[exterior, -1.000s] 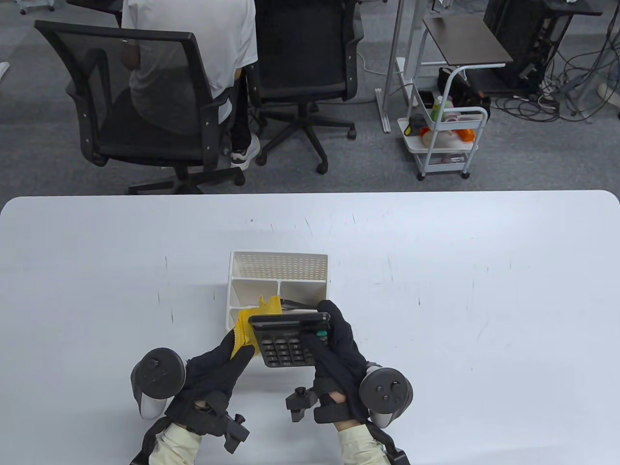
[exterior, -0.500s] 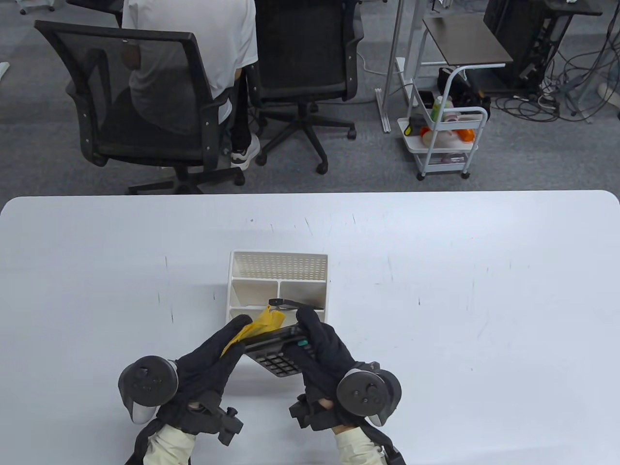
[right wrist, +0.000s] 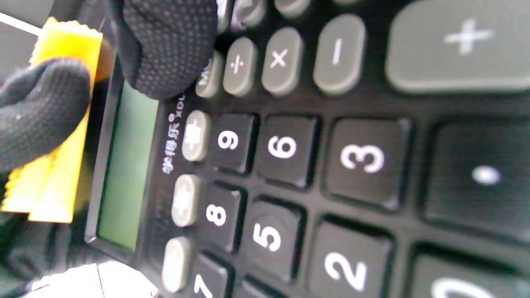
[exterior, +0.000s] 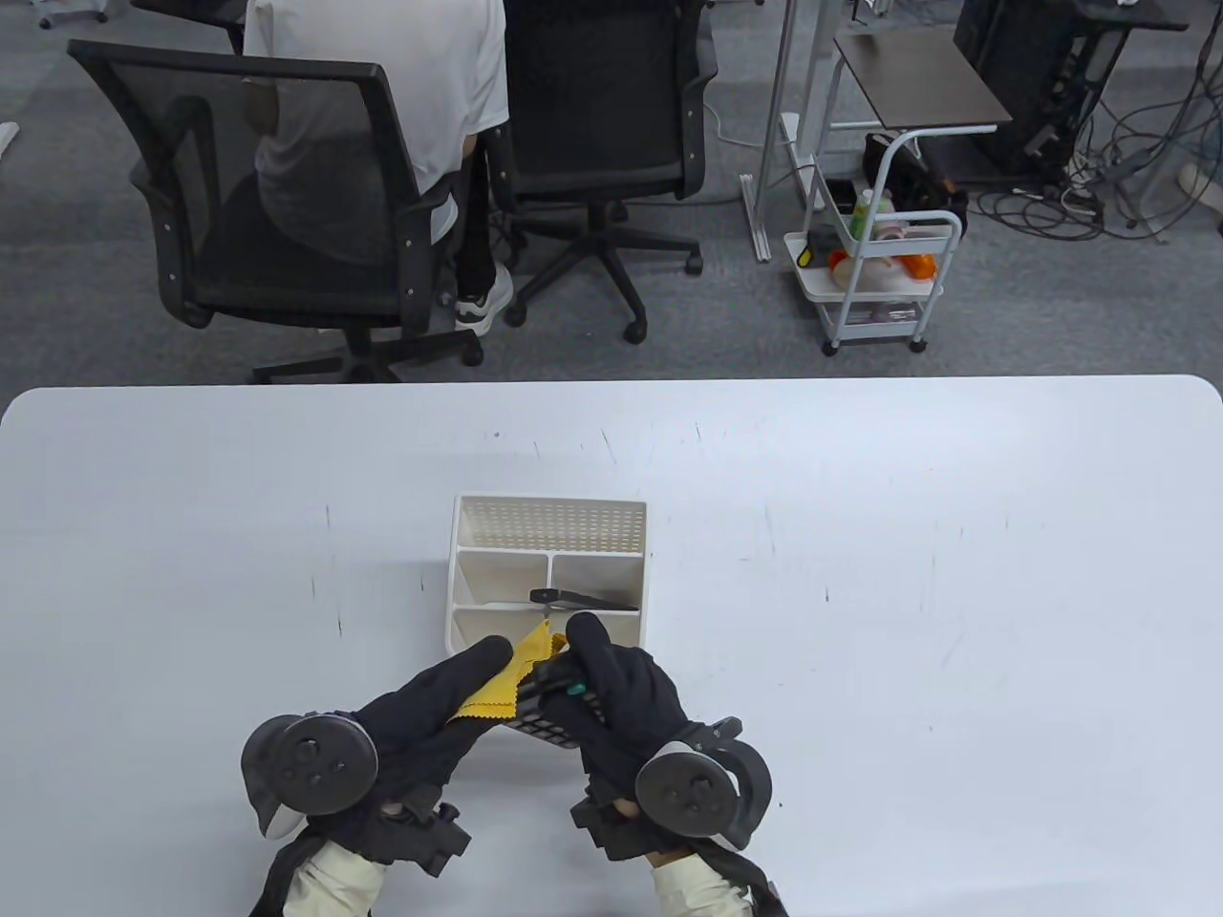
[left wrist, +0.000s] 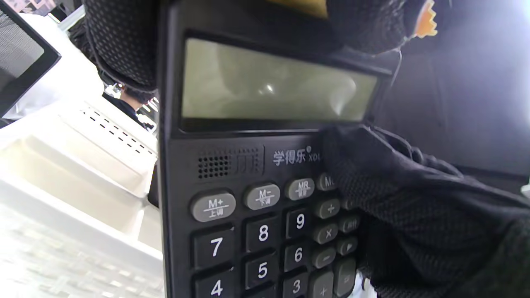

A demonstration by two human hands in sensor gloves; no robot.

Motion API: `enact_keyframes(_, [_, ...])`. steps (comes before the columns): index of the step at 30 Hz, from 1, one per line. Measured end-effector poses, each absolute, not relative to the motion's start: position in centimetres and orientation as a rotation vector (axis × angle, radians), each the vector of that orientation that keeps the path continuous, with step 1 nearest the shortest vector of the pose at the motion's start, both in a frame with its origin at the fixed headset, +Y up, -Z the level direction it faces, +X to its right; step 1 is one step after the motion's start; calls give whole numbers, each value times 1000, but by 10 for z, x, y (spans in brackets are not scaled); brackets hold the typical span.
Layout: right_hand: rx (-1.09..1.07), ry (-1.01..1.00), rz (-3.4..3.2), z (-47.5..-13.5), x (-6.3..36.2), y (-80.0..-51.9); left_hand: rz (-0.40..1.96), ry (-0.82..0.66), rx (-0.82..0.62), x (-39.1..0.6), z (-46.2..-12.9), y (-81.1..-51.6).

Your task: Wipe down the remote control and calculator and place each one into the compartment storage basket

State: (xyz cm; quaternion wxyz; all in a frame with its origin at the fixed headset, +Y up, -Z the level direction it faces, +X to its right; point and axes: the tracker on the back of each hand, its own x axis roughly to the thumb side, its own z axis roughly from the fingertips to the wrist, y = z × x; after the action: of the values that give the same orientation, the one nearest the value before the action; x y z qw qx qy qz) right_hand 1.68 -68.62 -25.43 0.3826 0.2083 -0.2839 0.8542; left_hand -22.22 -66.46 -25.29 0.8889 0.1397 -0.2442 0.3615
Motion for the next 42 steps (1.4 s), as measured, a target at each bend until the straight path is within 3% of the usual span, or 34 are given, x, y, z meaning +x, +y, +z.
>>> enact_keyframes(6, [509,-685,2216,-258,16,-688,819,-536,322,-221,-251,-661])
enact_keyframes(13, [462,-741,2134,-256,26,-683,654,-440,334,-226,-254,-665])
enact_keyframes(24, [511,-663,2200,-257,15,-686,1095,-501,251,-237,-259,-667])
enact_keyframes(31, [474,-740,2175,-252,20,-681,985,-470,260,-236,-259,-667])
enact_keyframes(36, [488,-674,2201,-251,13,-683,781,-492,259,-226,-255,-665])
enact_keyframes(42, [447,-630,2184,-256,18,-684,816,-434,284,-228,-253,-662])
